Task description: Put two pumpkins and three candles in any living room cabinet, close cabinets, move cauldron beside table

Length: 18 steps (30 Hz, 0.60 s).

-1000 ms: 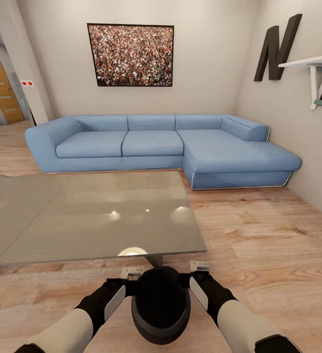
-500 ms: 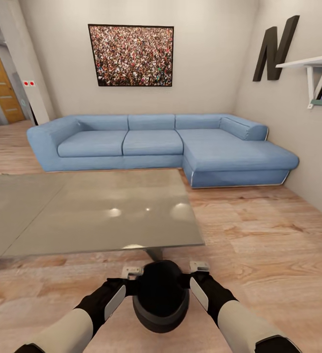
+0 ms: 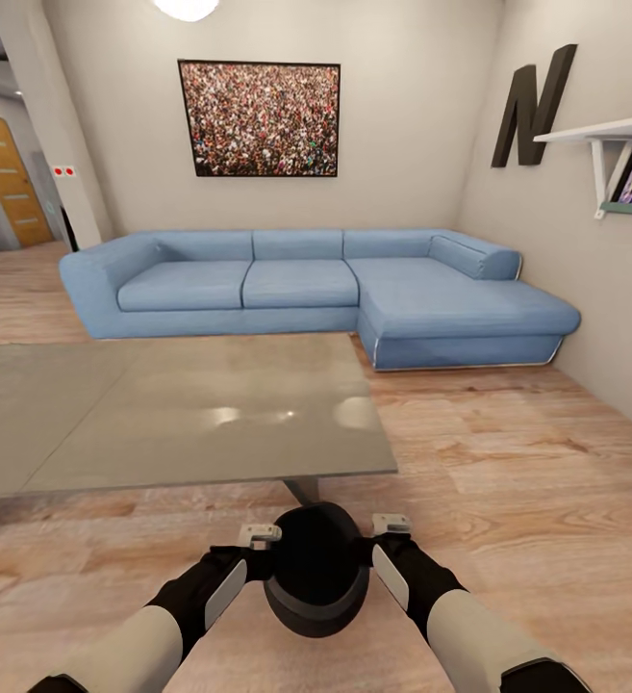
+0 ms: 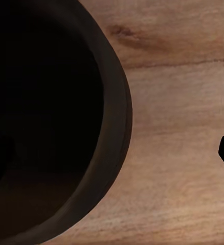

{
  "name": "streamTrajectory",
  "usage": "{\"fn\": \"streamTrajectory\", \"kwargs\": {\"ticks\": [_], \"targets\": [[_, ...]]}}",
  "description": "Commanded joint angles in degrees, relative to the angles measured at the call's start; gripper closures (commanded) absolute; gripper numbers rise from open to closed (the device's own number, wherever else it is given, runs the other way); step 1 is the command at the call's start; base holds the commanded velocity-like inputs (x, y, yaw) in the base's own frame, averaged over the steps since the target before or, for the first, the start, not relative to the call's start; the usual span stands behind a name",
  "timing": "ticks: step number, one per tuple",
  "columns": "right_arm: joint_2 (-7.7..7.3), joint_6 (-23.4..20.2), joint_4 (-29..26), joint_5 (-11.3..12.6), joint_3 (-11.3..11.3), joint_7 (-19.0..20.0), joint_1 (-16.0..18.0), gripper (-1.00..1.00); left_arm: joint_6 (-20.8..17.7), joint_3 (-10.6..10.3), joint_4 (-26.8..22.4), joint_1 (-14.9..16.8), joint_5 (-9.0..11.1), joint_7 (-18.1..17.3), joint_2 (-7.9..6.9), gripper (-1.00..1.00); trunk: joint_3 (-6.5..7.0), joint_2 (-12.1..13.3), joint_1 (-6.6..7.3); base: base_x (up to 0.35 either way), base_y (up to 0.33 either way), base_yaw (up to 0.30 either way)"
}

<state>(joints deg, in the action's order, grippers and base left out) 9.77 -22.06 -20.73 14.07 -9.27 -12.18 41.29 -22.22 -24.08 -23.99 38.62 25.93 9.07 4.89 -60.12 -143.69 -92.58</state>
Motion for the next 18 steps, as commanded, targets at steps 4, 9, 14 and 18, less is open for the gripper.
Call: {"fn": "streamTrajectory", "kwargs": {"ticks": [4, 9, 14, 18], "targets": [[-0.02, -0.24, -0.1, 0.61, -0.48, -0.48, 0.01, -1.0, -0.2, -0.45, 0.02, 0.05, 0.61, 0.51, 0.0, -1.0, 0.84, 0.04, 0.11, -0.003, 0.0, 0.0], [-0.03, -0.26, -0.1, 0.61, -0.57, -0.48, -0.05, -1.0, -0.28, -0.37, 0.5, 0.05, 0.54, 0.51, 0.03, -1.0, 1.95, 0.1, 0.24, 0.0, 0.0, 0.0], [-0.08, -0.32, -0.07, 0.61, -0.55, -0.41, -0.06, -1.0, -0.36, -0.14, 0.66, 0.04, 0.53, 0.51, 0.04, -1.0, 3.05, 0.17, 0.37, 0.0, 0.0, 0.0], [-0.1, -0.35, -0.03, 0.61, -0.5, -0.41, -0.07, -1.0, -0.45, -0.11, 0.69, 0.05, 0.52, 0.57, 0.04, -1.0, 3.94, 0.22, 0.47, 0.0, 0.0, 0.0]]}}
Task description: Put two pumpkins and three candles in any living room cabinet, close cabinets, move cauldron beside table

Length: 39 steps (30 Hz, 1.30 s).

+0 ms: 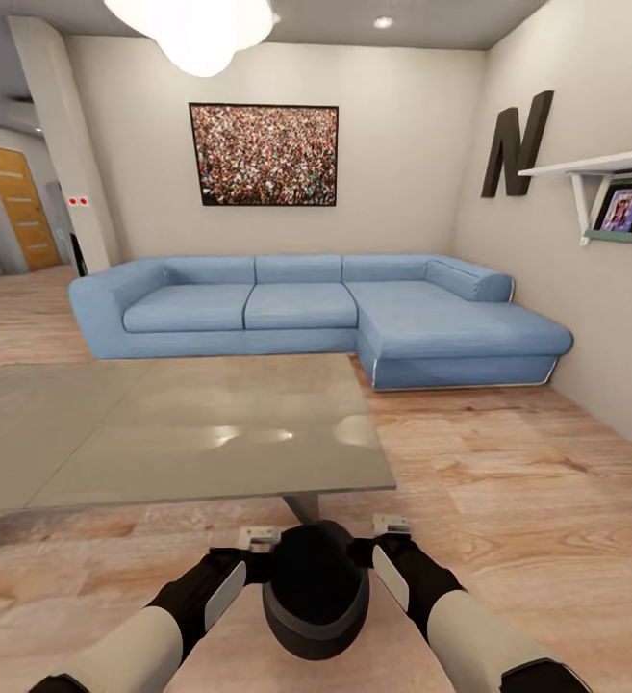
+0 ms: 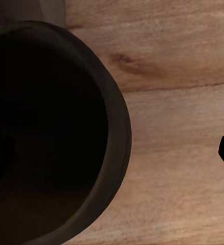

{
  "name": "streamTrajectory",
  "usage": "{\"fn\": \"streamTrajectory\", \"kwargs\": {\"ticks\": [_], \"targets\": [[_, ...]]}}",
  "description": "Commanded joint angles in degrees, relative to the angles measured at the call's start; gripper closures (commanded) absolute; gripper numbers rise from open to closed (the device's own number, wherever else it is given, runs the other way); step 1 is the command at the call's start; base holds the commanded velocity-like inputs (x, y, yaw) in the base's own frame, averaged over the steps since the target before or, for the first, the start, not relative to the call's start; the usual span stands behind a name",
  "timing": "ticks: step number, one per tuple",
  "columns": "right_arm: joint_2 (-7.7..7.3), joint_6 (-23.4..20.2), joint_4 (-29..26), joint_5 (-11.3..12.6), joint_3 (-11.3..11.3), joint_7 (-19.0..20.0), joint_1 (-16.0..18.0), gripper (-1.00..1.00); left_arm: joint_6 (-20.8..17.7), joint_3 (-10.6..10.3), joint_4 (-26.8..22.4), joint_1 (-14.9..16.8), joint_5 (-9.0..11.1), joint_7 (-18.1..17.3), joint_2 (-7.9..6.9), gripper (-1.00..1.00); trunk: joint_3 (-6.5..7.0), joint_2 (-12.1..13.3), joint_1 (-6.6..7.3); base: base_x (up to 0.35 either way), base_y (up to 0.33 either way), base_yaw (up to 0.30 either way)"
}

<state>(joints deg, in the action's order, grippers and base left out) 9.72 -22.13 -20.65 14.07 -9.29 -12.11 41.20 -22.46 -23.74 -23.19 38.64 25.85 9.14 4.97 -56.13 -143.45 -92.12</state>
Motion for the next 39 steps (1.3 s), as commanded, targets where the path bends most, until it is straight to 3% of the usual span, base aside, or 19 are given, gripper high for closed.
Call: {"fn": "streamTrajectory", "kwargs": {"ticks": [1, 17, 24, 33, 39], "targets": [[-0.04, -0.27, -0.1, 0.61, -0.46, -0.47, 0.02, -1.0, -0.24, -0.47, -0.11, 0.03, 0.61, 0.54, -0.05, -1.0, 0.17, -0.01, 0.03, 0.0, 0.0, 0.0], [-0.13, -0.28, 0.04, 0.6, -0.46, -0.46, -0.01, -1.0, -0.13, -0.28, -0.12, 0.01, 0.7, 0.53, -0.13, -1.0, 3.72, 0.21, 0.45, 0.0, 0.0, 0.0], [-0.09, -0.28, 0.38, 0.61, -0.53, -0.46, -0.03, -1.0, -0.72, -0.19, 0.0, -0.03, 0.77, 0.67, -0.14, -1.0, 4.97, 3.02, 1.98, 0.0, 0.0, 0.0], [-0.05, -0.2, 0.52, 0.61, -0.61, -0.46, -0.03, -1.0, -0.74, -0.24, -0.08, -0.04, 0.79, 0.62, -0.14, -1.0, 4.97, 3.02, 1.98, -0.02, 0.0, 0.0], [-0.05, -0.19, 0.57, 0.61, -0.64, -0.46, -0.06, -1.0, -0.74, -0.31, -0.1, -0.05, 0.71, 0.62, -0.14, -1.0, 4.97, 3.02, 1.98, -0.248, 0.0, 0.0]]}}
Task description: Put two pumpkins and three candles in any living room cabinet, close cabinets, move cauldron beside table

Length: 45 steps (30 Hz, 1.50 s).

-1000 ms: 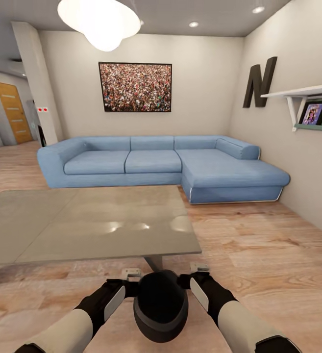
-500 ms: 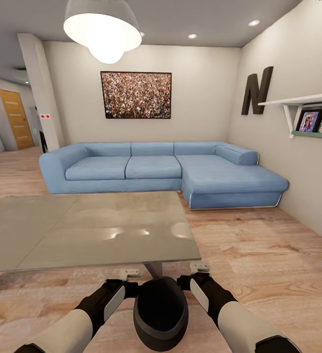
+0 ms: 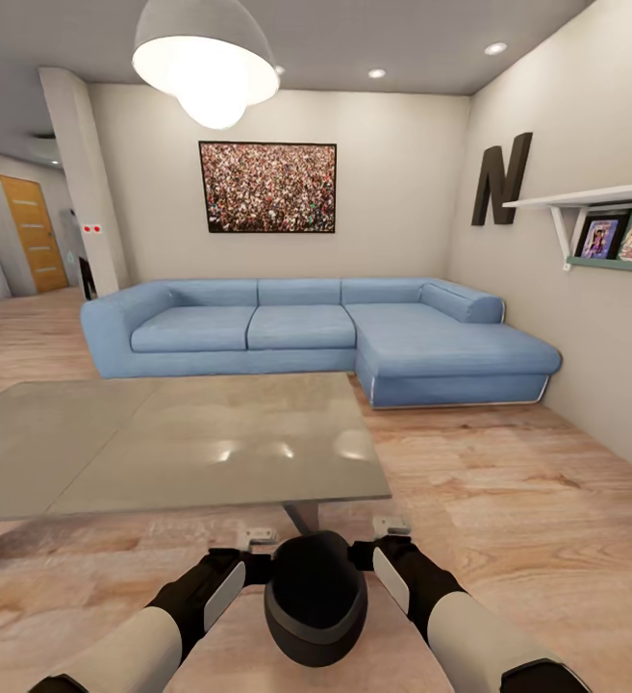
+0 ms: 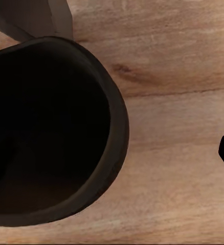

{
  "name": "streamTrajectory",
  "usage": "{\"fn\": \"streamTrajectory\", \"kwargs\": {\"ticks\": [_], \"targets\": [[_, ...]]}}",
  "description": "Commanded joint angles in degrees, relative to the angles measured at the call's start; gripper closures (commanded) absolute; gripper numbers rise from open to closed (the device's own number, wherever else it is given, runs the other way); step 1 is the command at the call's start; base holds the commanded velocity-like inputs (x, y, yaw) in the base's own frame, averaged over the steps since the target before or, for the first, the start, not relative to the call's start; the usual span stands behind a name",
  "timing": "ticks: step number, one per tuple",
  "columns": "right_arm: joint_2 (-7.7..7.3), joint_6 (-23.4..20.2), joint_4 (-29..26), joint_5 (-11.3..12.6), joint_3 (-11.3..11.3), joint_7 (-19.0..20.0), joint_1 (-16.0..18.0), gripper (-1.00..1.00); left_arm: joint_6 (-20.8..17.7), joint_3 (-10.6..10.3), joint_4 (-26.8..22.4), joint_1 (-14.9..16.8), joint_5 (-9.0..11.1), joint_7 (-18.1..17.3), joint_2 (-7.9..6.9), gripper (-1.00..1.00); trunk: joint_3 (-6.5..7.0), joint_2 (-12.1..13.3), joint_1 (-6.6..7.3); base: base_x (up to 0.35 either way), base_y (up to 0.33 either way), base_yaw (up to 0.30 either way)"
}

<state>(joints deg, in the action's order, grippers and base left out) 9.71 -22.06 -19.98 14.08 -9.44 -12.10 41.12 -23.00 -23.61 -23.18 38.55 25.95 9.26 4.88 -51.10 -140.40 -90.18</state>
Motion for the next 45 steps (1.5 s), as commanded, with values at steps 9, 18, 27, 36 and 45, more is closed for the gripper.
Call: {"fn": "streamTrajectory", "kwargs": {"ticks": [9, 18, 27, 36, 45], "targets": [[-0.04, -0.27, 0.16, 0.6, -0.53, -0.47, 0.01, -1.0, 0.14, -0.66, -0.11, 0.03, 0.55, 0.48, -0.05, -1.0, -0.06, -0.03, 0.04, -0.182, 0.0, 0.0], [-0.04, -0.27, 0.2, 0.63, -0.5, -0.47, 0.01, -1.0, 0.31, -0.78, -0.16, 0.0, 0.56, 0.54, -0.05, -1.0, 0.12, 0.37, 0.26, -0.013, 0.0, 0.0], [-0.04, -0.27, -0.05, 0.6, -0.57, -0.46, 0.01, -1.0, -0.28, -0.7, -0.12, 0.03, 0.51, 0.46, -0.05, -1.0, 1.74, 3.98, 2.24, 0.0, 0.0, 0.0], [-0.04, -0.36, -0.24, 0.6, -0.66, -0.4, 0.01, -1.0, -3.81, -0.42, -0.09, 0.03, 0.62, 0.04, -0.05, -1.0, 3.35, 7.59, 4.22, 0.0, 0.0, 0.0], [0.02, -0.44, -0.32, 0.63, -0.66, -0.47, 0.01, -1.0, -5.5, -0.23, -0.09, 0.07, 0.79, 0.06, -0.05, -1.0, 4.97, 11.2, 6.19, 0.0, 0.0, 0.0]]}}
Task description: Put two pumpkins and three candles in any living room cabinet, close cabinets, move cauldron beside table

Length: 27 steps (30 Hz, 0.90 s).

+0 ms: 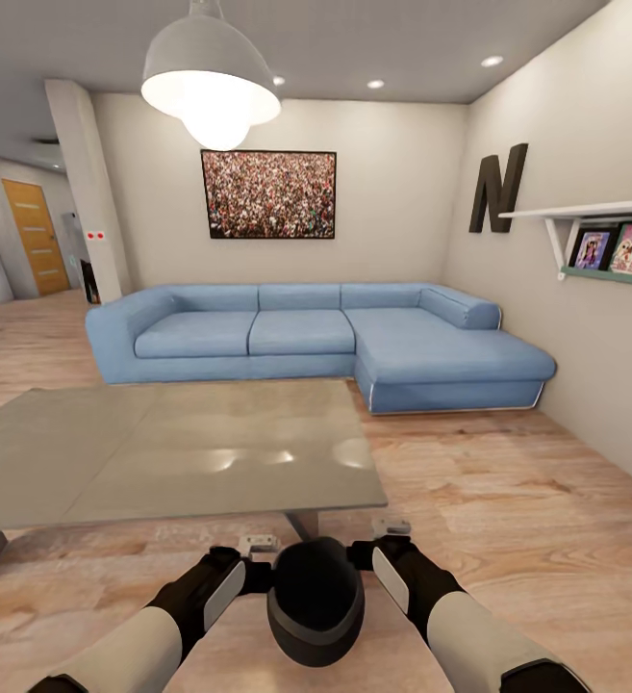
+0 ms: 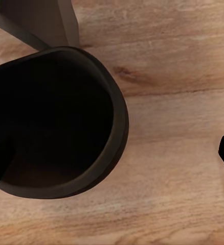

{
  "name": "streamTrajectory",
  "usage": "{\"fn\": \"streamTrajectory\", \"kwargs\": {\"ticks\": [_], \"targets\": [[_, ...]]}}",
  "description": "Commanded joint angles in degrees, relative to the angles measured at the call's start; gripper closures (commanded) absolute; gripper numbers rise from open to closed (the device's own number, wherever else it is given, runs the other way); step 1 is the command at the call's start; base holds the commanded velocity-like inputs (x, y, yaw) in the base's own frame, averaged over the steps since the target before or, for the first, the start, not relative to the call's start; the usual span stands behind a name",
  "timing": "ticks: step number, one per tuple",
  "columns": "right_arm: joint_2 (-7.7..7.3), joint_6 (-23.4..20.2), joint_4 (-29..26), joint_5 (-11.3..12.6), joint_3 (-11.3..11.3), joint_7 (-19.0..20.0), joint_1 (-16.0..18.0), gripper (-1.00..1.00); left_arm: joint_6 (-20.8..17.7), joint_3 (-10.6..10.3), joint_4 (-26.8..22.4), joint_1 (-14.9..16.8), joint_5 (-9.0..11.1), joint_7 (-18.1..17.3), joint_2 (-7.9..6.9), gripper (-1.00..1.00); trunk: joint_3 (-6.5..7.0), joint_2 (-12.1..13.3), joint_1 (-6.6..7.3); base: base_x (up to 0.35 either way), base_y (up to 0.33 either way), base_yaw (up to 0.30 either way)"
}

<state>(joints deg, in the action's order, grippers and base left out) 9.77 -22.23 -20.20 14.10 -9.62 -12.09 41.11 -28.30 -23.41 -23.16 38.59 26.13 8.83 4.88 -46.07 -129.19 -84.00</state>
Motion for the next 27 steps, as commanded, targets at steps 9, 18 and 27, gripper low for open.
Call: {"fn": "streamTrajectory", "kwargs": {"ticks": [9, 18, 27], "targets": [[-0.01, -0.19, -0.11, 0.6, -0.48, -0.47, 0.02, -1.0, -0.42, -0.41, -0.12, 0.02, 0.67, 0.49, -0.05, -1.0, 1.56, 3.6, 1.99, 0.0, 0.0, 0.0], [-0.01, -0.18, -0.11, 0.64, -0.48, -0.47, 0.02, -1.0, -0.42, -0.48, -0.12, 0.01, 0.68, 0.68, -0.05, -1.0, 3.17, 7.21, 3.97, -0.056, 0.0, 0.0], [0.03, -0.18, -0.11, 0.64, -0.48, -0.47, 0.02, -1.0, -0.43, -0.5, -0.09, 0.01, 0.66, 0.74, -0.05, -1.0, 4.79, 10.82, 5.95, -0.007, 0.0, 0.0]]}}
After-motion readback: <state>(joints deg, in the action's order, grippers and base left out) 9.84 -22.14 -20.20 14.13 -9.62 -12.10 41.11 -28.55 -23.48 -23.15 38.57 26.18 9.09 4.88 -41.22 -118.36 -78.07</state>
